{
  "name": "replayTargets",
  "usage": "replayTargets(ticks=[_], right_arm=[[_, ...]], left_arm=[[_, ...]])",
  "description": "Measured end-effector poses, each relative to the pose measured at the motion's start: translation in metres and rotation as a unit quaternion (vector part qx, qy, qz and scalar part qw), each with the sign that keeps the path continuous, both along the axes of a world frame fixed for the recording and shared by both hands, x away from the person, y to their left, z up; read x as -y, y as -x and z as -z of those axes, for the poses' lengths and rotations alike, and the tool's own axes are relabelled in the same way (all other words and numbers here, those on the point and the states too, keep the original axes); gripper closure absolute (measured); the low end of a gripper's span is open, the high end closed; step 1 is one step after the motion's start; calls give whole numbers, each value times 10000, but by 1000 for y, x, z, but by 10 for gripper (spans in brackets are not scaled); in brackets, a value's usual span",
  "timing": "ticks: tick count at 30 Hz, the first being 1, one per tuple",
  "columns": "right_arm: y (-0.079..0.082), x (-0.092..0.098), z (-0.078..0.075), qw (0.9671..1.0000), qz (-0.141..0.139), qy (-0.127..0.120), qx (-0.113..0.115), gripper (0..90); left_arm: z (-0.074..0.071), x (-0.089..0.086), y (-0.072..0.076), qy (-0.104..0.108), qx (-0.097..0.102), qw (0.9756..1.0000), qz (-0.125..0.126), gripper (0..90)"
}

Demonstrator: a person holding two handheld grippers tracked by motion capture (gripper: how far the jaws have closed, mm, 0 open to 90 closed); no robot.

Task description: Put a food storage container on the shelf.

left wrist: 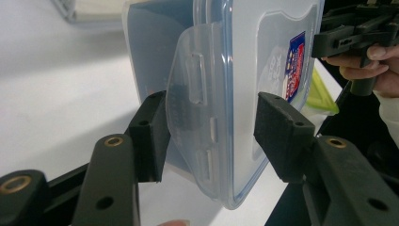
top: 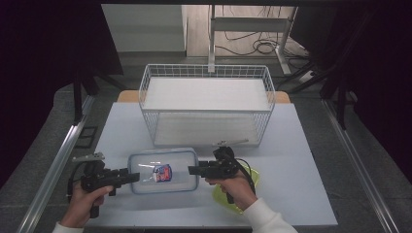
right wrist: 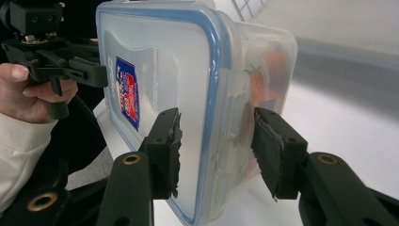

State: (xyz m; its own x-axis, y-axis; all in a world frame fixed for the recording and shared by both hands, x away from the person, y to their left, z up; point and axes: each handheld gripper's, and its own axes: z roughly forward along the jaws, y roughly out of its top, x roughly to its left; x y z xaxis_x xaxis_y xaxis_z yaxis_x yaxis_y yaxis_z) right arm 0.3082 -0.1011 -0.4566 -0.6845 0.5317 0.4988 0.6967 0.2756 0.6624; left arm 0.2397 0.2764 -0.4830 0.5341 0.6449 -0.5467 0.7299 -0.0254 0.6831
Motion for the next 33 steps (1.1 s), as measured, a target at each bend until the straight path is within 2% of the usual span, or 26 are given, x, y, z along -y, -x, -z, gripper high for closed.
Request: replayTargets(ticks=[7, 12, 17, 33], right_arm=[[3, 14, -15, 9998, 42, -25, 175, 532], [5, 26, -26, 9994, 127, -93, 308, 532], [3, 37, -41, 9988, 172, -51, 446, 532], [-13, 69, -84, 9959, 270, -137, 854, 532]], left_arm=[[-15, 13, -2, -40, 179, 9998, 66, 474], [-28, 22, -8, -42, 325, 9994, 144, 476], [-41, 34, -16, -50, 438, 9988, 227, 476], [-88, 62, -43, -112, 801, 9960, 371, 483]])
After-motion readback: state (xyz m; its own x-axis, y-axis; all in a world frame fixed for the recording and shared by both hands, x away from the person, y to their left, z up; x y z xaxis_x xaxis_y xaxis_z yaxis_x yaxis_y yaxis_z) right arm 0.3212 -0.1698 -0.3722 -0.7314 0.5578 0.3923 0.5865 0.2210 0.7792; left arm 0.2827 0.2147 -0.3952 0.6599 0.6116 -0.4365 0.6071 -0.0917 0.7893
